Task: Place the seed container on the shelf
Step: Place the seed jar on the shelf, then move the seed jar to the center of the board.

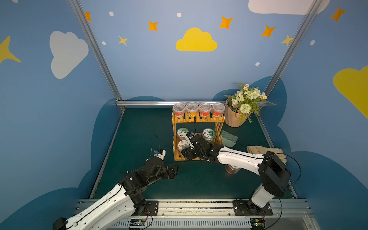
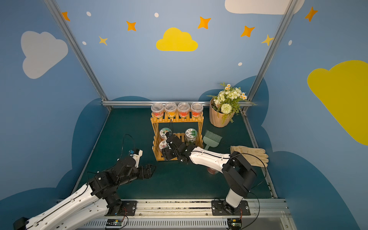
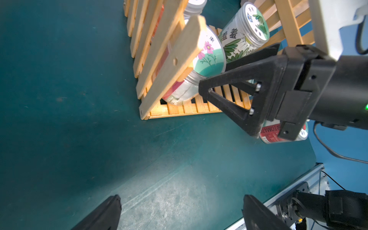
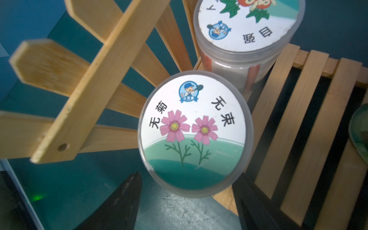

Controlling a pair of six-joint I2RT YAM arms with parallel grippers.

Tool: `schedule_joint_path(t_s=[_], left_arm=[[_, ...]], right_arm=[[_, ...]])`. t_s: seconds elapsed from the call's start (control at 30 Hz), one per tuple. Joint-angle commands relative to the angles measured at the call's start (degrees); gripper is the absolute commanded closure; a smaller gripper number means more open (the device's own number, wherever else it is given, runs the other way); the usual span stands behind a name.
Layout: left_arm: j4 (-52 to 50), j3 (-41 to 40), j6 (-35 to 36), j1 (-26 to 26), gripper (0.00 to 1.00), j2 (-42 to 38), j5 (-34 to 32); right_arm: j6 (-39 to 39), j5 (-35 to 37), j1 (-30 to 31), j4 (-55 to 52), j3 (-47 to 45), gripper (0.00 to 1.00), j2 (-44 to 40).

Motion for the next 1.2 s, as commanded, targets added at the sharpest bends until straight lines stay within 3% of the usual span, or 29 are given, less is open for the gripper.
schedule_joint_path(t_s=[0.0, 0.27, 0.47, 0.8, 1.0, 1.17], left_arm=[[1.8, 1.5, 0.9, 0.3, 0.0, 0.3, 2.0], [3.3, 1.8, 2.7, 0.3, 0.0, 0.7, 4.8], [5.3, 2.3, 4.9, 0.3, 0.0, -0.8, 6.8], [7.9, 3.2, 5.7, 0.6, 0.0, 2.1, 11.2], [8.3, 3.4, 4.9, 0.6, 0.0, 2.3, 9.3], [15.7, 4.0, 6.2, -1.1, 0.0, 6.8, 16.8]], right_arm=[[-0.6, -1.3, -0.3, -0.1, -0.8, 0.23, -2.4], [-1.7, -2.7, -0.2, 0.0, -4.5, 0.2, -10.5], [-1.5, -0.4, 0.5, 11.1, -19.6, 0.18, -28.5], [1.0, 7.9, 0.3, -13.2, -17.6, 0.16, -44.3], [0.1, 8.3, 0.3, -13.8, -22.7, 0.16, -55.5], [1.4, 15.9, 0.3, -23.6, -21.3, 0.14, -62.3]])
